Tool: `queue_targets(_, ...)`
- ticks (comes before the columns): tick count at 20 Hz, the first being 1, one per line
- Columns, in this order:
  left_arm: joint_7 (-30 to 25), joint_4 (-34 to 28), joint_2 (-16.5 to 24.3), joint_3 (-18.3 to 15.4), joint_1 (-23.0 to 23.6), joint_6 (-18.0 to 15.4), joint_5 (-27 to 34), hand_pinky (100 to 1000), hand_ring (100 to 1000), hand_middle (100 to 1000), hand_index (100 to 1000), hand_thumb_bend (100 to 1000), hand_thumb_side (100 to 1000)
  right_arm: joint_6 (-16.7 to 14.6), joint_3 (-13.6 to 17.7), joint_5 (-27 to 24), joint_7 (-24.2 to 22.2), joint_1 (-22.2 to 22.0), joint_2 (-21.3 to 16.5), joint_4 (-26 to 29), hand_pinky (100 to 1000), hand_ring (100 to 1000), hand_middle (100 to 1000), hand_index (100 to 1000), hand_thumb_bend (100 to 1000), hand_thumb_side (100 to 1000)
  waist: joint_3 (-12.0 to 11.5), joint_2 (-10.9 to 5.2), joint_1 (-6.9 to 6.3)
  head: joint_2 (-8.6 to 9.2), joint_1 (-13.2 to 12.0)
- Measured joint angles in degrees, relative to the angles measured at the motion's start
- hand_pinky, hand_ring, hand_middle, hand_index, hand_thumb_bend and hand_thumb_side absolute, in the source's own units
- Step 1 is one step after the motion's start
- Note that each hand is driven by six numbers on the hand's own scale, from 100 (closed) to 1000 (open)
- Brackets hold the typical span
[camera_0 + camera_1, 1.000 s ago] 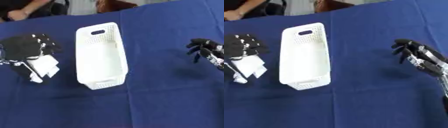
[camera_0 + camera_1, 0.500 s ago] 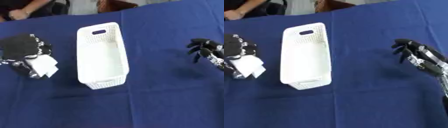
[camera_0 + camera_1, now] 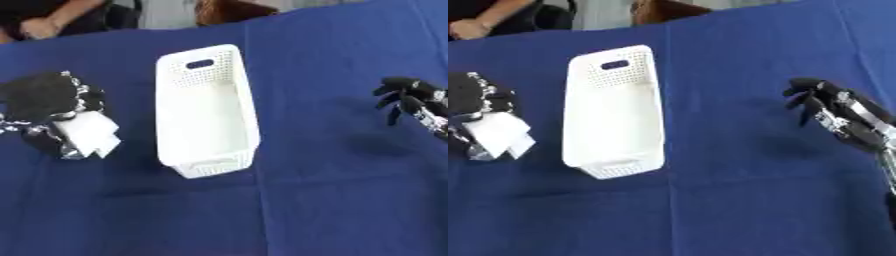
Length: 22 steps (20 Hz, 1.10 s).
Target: Pick up objects on the table and place them in the box.
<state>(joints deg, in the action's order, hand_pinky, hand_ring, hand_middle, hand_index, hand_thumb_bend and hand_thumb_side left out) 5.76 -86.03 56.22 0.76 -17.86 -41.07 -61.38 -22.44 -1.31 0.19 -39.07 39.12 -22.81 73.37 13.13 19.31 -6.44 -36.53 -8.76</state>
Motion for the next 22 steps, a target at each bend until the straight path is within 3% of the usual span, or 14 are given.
queue_targets(5,-0.6,-0.8,0.0,0.3,0.3,-0.1,0.7,100,100,100,148,408,202,0.0,0.1,0.0,0.0,-0.1,0.0,0.0,475,713,777,930,100,752,-0.3,-0.27,-0.01,-0.02,0.0)
queue_targets(6,-0.8,-1.1,0.0,0.3,0.4,-0.3,1.0,100,100,100,151,329,247,0.0,0.1,0.0,0.0,-0.3,0.0,0.0,475,713,777,930,100,752,-0.3,-0.36,-0.01,-0.02,0.0)
queue_targets(7,-0.9,-1.6,0.0,0.4,0.5,-0.4,1.5,100,100,100,152,353,191,0.0,0.2,0.0,0.0,-0.5,0.0,0.0,474,713,777,929,100,752,-0.5,-0.48,-0.02,-0.03,0.0)
queue_targets(9,-1.3,-2.8,0.0,0.7,0.5,-0.8,3.3,100,100,100,153,327,186,0.0,0.3,0.0,0.0,-0.9,0.0,0.0,474,713,777,929,100,752,-1.0,-0.91,-0.09,-0.05,0.0)
queue_targets(10,-1.5,-3.4,0.1,0.7,0.6,-1.0,4.6,100,100,100,156,241,165,0.0,0.3,0.0,0.0,-1.2,0.0,0.0,473,713,777,930,100,753,-1.2,-1.25,-0.17,-0.05,0.0)
queue_targets(14,-3.4,-6.6,1.8,1.0,0.7,-1.8,13.8,100,100,100,159,128,148,0.2,0.5,0.0,0.1,-2.5,0.0,0.1,471,712,777,930,100,754,-2.3,-3.07,-0.59,-0.12,0.1)
queue_targets(22,-11.4,-14.1,5.4,0.6,0.7,-0.9,32.4,100,100,100,159,113,144,0.9,0.9,0.0,0.3,-4.4,0.1,0.8,470,712,776,930,100,755,-3.8,-5.44,-1.2,-0.52,0.2)
